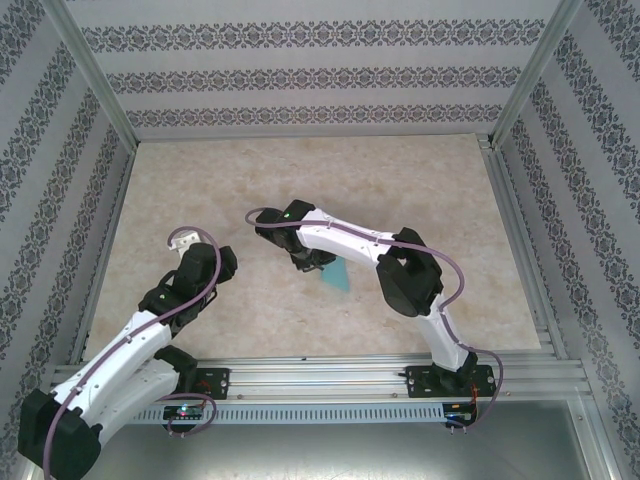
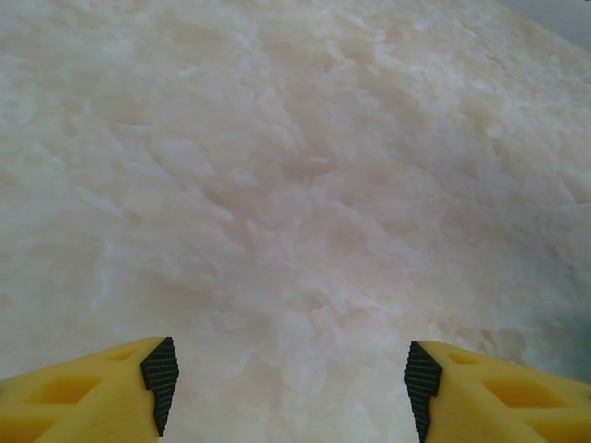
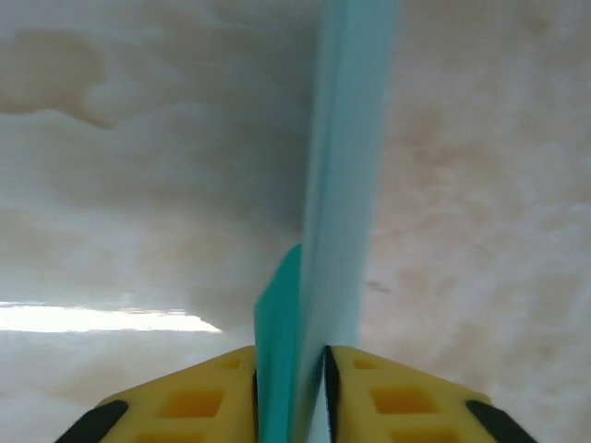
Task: Fold a paper plane with a square sheet of paper (pick it up from the middle)
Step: Turn over the paper at the center of the table, then third fold the triangle at the center of the table.
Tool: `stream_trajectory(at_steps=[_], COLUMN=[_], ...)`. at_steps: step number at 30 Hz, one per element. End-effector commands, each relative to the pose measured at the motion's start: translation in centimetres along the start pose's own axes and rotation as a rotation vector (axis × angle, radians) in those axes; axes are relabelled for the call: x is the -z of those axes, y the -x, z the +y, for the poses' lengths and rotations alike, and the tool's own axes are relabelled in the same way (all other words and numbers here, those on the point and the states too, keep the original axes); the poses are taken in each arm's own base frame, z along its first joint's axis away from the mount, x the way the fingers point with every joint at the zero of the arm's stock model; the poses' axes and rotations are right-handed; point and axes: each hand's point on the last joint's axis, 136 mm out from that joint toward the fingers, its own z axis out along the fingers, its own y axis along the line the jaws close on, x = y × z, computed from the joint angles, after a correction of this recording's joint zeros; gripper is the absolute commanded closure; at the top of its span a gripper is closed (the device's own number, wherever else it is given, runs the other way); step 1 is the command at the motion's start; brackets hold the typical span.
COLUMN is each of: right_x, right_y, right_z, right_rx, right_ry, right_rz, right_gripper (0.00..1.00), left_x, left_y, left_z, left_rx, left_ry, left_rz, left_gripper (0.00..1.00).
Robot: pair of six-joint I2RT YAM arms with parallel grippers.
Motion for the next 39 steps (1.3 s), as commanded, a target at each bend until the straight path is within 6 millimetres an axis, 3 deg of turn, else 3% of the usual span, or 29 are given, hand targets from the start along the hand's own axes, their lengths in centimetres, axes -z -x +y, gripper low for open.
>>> stream_trajectory(at_steps=[1, 3, 8, 14, 19, 24, 34, 39], right_x=[2.4, 3.6, 6.9, 9.6, 9.2, 7.0, 5.9, 4.3], right_y=[1.4, 2.1, 3.0, 3.7, 2.9, 1.7, 1.6, 1.1], right_z=[4.6, 5.5, 6.2, 4.2, 0.1, -1.8, -0.8, -1.0], right_rx=[-0.024, -0.070, -0.156, -0.261, -0.348, -0.429, -0.444, -0.511], right_ry=[0.291, 0.433, 0.772, 1.038, 1.058, 1.065, 1.156, 1.139], right_rz=[-0.054, -0.099, -0.211, -0.337, -0.422, -0.420, -0.360, -0.337], right_gripper=[0.62, 0.46, 0.31, 0.25, 0.26, 0.34, 0.52, 0.60], left_x=[0.2, 0.2, 0.2, 0.6, 0.6, 0.0, -1.2, -1.5], left_y=[-0.4, -0.6, -1.7, -3.5, -4.3, -3.6, -4.5, -5.5], left_z=[0.7, 0.0, -1.4, -2.1, -3.8, -6.6, -10.5, -10.9], left_rx=[-0.025, -0.043, -0.073, -0.053, 0.030, 0.072, 0.117, 0.102], left_ry=[0.021, -0.013, -0.071, -0.099, -0.203, -0.290, -0.396, -0.408], left_rz=[0.022, 0.047, 0.137, 0.261, 0.293, 0.311, 0.416, 0.448], left_gripper=[0.29, 0.26, 0.22, 0.16, 0.13, 0.11, 0.10, 0.09])
